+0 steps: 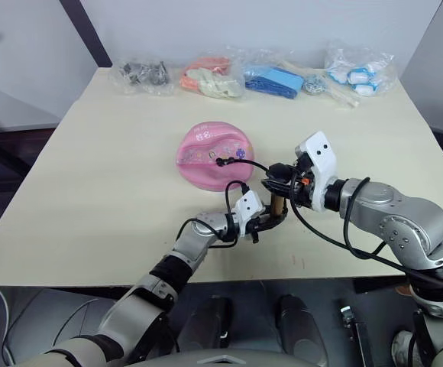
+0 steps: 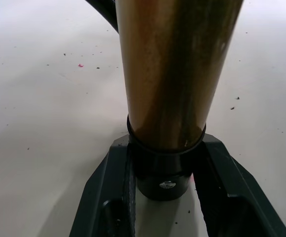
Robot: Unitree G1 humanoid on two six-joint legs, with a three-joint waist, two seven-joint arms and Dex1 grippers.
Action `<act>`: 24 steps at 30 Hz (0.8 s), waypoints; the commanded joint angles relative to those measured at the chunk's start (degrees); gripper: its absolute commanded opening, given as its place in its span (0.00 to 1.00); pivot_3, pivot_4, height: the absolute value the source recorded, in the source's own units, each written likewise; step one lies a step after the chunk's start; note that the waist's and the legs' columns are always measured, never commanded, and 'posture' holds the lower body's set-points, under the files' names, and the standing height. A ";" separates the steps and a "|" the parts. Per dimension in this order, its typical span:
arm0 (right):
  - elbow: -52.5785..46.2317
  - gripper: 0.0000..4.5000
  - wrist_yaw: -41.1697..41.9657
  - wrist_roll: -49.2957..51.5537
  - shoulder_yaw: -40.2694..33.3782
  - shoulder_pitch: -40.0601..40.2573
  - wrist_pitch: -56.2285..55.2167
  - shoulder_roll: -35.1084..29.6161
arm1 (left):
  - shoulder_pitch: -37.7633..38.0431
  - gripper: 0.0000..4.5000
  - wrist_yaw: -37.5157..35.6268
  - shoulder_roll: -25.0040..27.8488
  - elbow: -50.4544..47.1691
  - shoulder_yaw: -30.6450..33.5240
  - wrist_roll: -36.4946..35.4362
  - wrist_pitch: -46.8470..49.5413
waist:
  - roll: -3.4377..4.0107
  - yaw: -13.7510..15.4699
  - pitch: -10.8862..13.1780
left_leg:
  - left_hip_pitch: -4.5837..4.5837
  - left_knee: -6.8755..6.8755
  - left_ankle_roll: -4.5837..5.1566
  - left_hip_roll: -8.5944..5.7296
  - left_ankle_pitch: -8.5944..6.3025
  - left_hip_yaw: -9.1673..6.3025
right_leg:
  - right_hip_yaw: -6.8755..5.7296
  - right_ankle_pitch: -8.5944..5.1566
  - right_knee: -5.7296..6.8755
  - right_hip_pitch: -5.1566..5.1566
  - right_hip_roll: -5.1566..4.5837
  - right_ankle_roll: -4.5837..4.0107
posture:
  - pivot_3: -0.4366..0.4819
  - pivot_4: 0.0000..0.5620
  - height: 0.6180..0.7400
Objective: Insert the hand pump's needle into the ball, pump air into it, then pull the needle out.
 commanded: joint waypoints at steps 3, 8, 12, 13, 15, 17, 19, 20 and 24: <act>2.48 0.39 6.43 -5.31 2.19 -0.85 -1.41 0.89 | 3.75 0.24 3.27 -0.48 -4.21 -0.90 2.22 0.05 | 0.00 -0.12 -0.05 | 0.08 0.00 0.00 0.03 0.00 -0.01 | 0.00 -0.03 0.03 0.05 0.02 0.04 | 0.48 0.27 1.00; 3.22 0.39 9.54 -7.16 1.80 -1.32 -0.95 1.43 | 5.68 0.24 3.70 0.04 -8.70 -0.68 1.67 3.38 | 0.02 -0.28 -0.06 | 0.10 0.00 0.00 0.09 0.00 -0.04 | -0.03 -0.02 0.07 0.04 0.08 0.02 | 0.48 0.27 1.00; 3.87 0.39 11.37 -8.22 0.55 -1.81 -1.23 1.67 | 6.18 0.24 3.97 0.67 -8.78 -1.20 2.61 4.45 | 0.03 -0.28 -0.06 | 0.10 -0.01 0.00 0.09 0.00 -0.03 | -0.03 -0.02 0.05 0.04 0.08 0.00 | 0.48 0.27 1.00; 3.84 0.39 11.74 -8.22 -0.07 -2.03 -1.27 1.70 | 6.12 0.24 3.94 0.77 -8.50 -1.35 2.83 4.58 | 0.03 -0.28 -0.06 | 0.09 -0.01 -0.01 0.08 0.00 -0.03 | -0.03 -0.02 0.05 0.04 0.08 0.00 | 0.48 0.27 1.00; 2.99 0.39 11.78 -7.23 -2.60 -3.11 -1.03 1.59 | 6.00 0.24 3.76 0.88 -8.01 -1.43 3.00 4.58 | 0.03 -0.27 -0.06 | 0.10 -0.01 0.00 0.08 0.00 -0.02 | -0.03 -0.02 0.05 0.04 0.07 0.01 | 0.48 0.27 1.00; 1.52 0.39 11.19 -5.36 -5.79 -4.98 0.11 0.91 | 5.87 0.24 3.59 1.05 -7.38 -1.41 3.14 4.42 | 0.03 -0.26 -0.06 | 0.09 -0.01 0.00 0.08 0.00 -0.02 | -0.03 -0.02 0.06 0.04 0.07 0.01 | 0.48 0.27 1.00; -0.18 0.39 9.98 -2.15 -9.59 -7.92 2.51 -0.06 | 5.78 0.24 3.32 1.36 -6.76 -1.52 3.36 4.27 | 0.07 -0.18 -0.03 | 0.07 0.00 0.00 0.07 0.00 -0.03 | -0.03 -0.01 0.06 0.02 0.06 0.01 | 0.48 0.27 1.00; -1.01 0.39 9.57 -0.64 -11.03 -9.38 3.81 -0.78 | 5.77 0.24 3.16 1.51 -6.57 -1.65 3.49 4.19 | 0.07 -0.15 -0.03 | 0.02 0.00 0.00 0.06 0.00 -0.02 | -0.03 0.02 0.06 -0.02 0.05 -0.05 | 0.48 0.27 1.00; -2.01 0.39 7.37 4.13 -14.36 -13.64 7.54 -1.91 | 5.79 0.24 2.90 1.63 -6.41 -1.85 3.55 4.10 | 0.08 -0.11 -0.02 | 0.01 -0.04 -0.01 0.05 0.00 -0.01 | -0.02 0.08 0.04 -0.04 0.04 -0.16 | 0.48 0.27 1.00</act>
